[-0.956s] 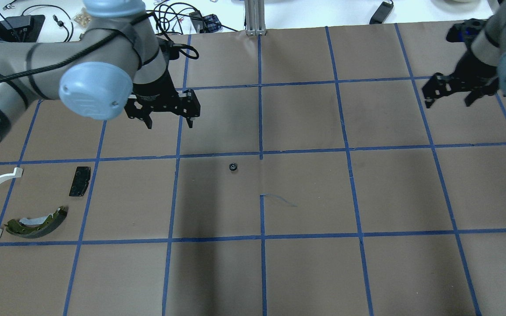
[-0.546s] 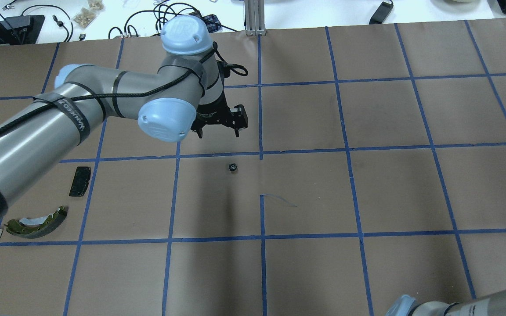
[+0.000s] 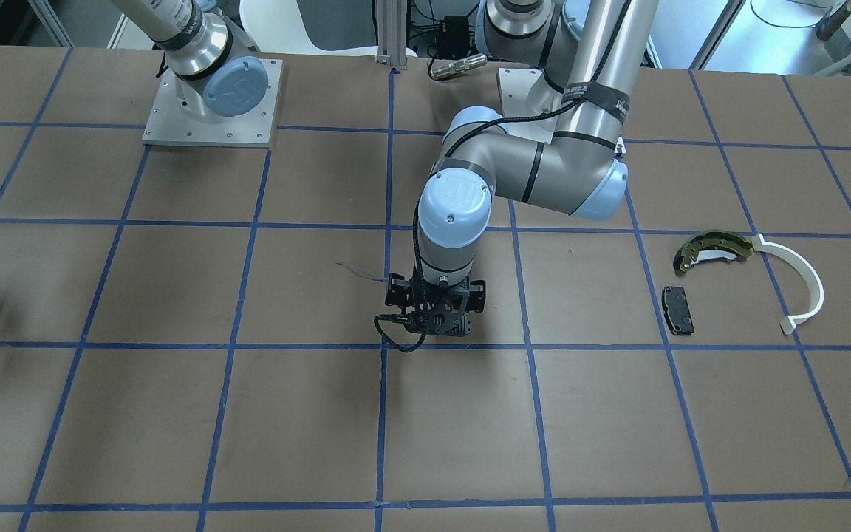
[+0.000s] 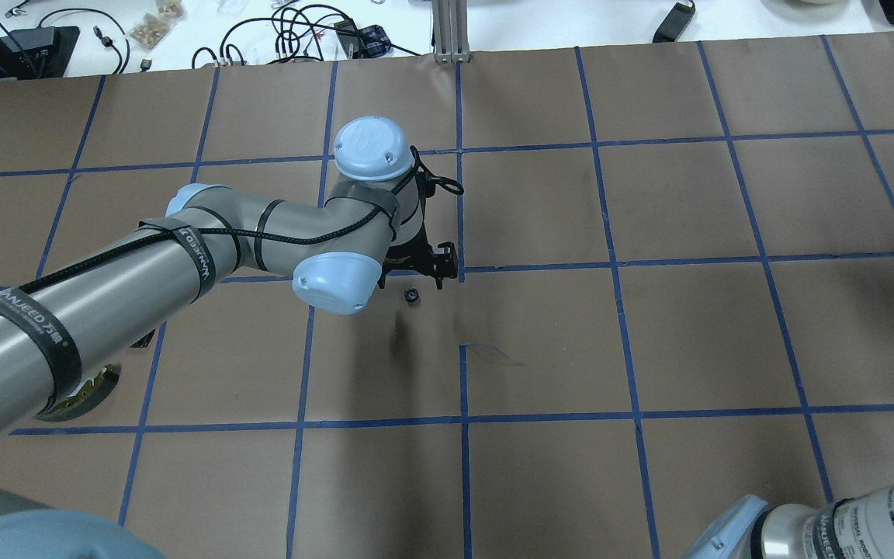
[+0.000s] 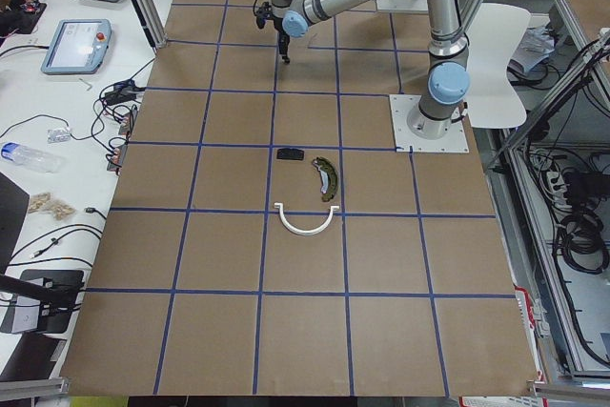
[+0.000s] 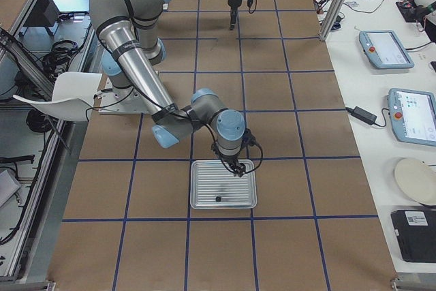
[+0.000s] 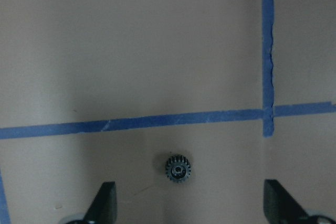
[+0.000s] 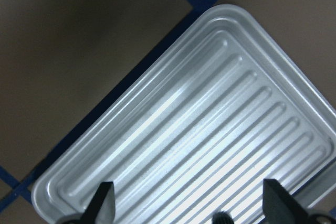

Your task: Place bearing gear from tray to pile

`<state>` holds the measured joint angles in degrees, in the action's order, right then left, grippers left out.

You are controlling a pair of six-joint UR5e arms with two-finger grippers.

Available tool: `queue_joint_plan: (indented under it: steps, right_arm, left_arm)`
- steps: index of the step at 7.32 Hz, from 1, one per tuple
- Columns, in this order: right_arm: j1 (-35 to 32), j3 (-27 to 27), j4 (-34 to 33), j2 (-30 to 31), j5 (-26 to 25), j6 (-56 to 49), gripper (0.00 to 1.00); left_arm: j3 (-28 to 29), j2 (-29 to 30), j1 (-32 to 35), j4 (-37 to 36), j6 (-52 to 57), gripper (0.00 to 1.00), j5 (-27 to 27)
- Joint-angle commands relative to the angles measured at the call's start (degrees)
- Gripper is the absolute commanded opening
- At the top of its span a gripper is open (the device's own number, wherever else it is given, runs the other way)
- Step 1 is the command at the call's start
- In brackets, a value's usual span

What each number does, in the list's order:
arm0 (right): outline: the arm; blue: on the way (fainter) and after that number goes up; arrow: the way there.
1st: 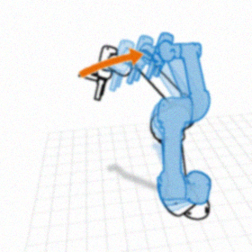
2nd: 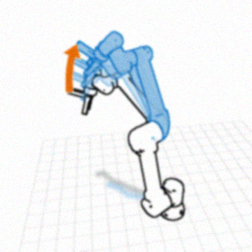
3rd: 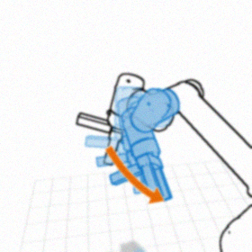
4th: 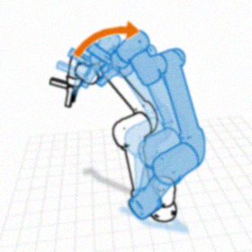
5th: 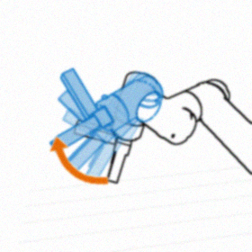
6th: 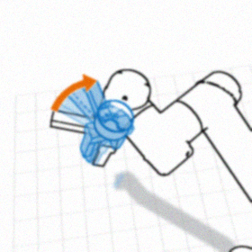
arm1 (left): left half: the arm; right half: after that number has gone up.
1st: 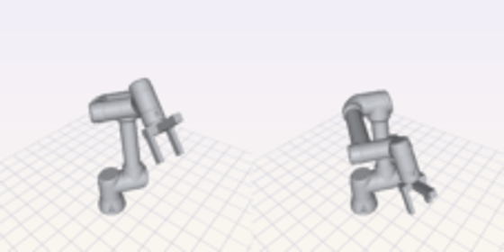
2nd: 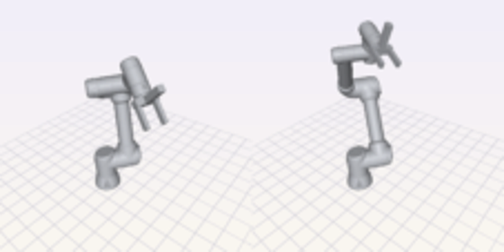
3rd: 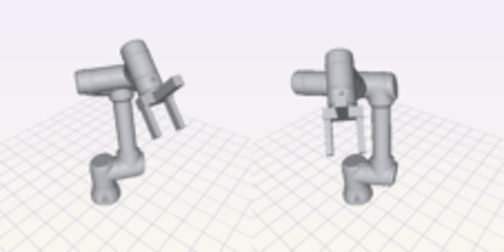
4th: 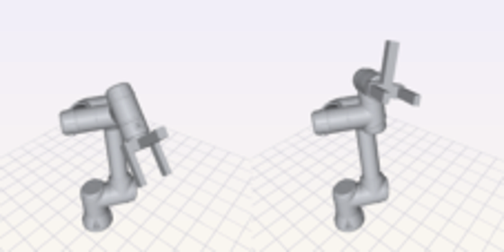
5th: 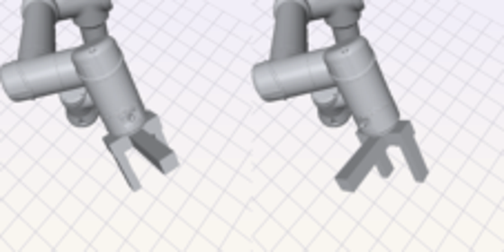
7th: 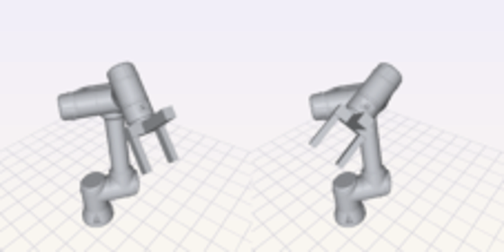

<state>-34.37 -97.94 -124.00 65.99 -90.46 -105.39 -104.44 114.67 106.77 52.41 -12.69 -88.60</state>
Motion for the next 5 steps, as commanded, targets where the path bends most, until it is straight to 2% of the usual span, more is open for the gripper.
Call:
queue_joint_plan:
  steps: [1, 3, 5]
  right_arm:
    - [3.3, 0.5, -1.3, -1.3, 0.3, -19.1, 0.99]
    - [4.8, 1.9, -2.9, -4.4, 3.1, -28.2, 0.98]
    - [5.3, 6.3, -3.1, -7.4, 3.4, -29.5, 0.98]
  left_arm:
    - [-0.7, 0.8, -0.2, -0.8, 0.0, 0.73, 0.1]
    - [-0.6, 2.0, -0.2, -1.1, -0.1, 0.64, 0.0]
    - [0.5, 2.8, -0.2, -1.1, -0.4, 0.64, -0.1]
